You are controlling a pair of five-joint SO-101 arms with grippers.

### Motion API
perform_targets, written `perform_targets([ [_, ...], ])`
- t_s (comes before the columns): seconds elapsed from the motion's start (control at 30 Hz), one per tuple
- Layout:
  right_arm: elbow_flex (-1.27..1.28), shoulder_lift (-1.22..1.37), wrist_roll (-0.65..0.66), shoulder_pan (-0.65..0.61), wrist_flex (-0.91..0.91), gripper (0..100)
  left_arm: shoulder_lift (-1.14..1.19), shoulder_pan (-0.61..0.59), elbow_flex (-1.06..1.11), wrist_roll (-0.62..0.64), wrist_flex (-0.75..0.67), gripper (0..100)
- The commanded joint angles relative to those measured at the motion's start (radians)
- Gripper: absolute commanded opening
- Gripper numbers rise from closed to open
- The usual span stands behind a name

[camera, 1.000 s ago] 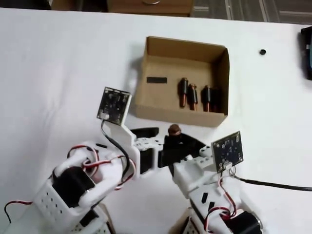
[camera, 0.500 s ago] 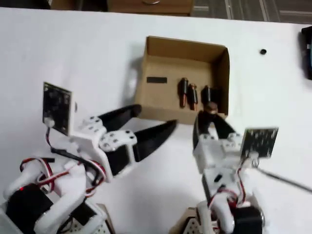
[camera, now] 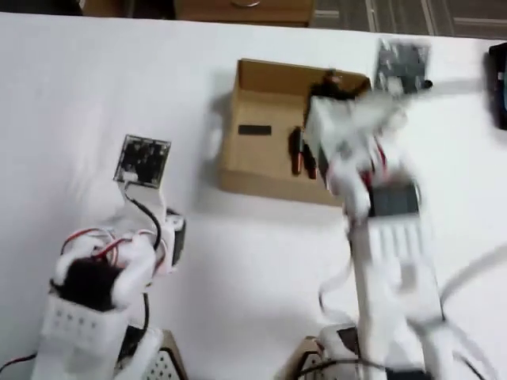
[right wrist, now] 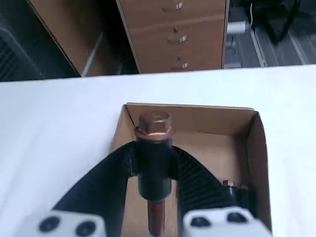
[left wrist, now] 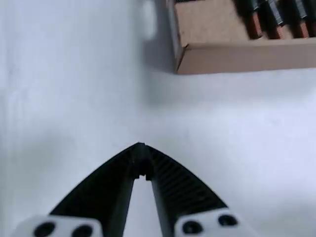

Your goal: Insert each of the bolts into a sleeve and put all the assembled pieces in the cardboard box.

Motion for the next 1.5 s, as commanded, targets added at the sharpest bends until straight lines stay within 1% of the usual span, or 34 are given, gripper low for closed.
perform_targets([
  [0.0, -0.333, 0.311, 0.0, -0.007, 0.088, 1.9, -0.003, -0.086, 0.173, -0.031, -0.121, 2],
  [0.1, -0.523, 0.519, 0.0, -0.005, 0.177, 1.9, -0.003, -0.115, 0.286, -0.032, -0.213, 2],
  [0.3, -0.786, 0.88, -0.002, -0.002, 0.308, 1.9, -0.003, -0.114, 0.415, -0.032, -0.311, 2],
  [0.53, -0.961, 1.196, 0.0, -0.004, 0.318, 1.9, -0.003, -0.112, 0.515, -0.032, -0.393, 2],
  [0.7, -1.056, 1.354, 0.0, -0.005, 0.318, 2.0, -0.003, -0.112, 0.578, -0.032, -0.459, 2],
  [0.8, -1.089, 1.406, 0.006, -0.005, 0.332, 2.1, -0.003, -0.11, 0.581, -0.032, -0.459, 2],
  [0.87, -1.112, 1.428, 0.038, -0.01, 0.357, 3.4, -0.003, -0.11, 0.581, -0.032, -0.456, 2],
  [1.0, -1.134, 1.438, 0.041, -0.019, 0.371, 13.3, -0.003, -0.11, 0.585, -0.032, -0.454, 2],
  [1.1, -1.142, 1.432, 0.041, -0.022, 0.386, 17.6, -0.003, -0.11, 0.585, -0.032, -0.454, 2],
  [1.23, -1.247, 1.432, 0.041, -0.022, 0.524, 17.9, -0.003, -0.11, 0.585, -0.032, -0.454, 2],
  [1.37, -1.456, 1.432, 0.041, -0.022, 0.743, 17.9, -0.003, -0.11, 0.585, -0.031, -0.454, 2],
  [1.47, -1.634, 1.432, 0.041, -0.018, 0.869, 17.9, -0.003, -0.11, 0.585, -0.031, -0.454, 2],
])
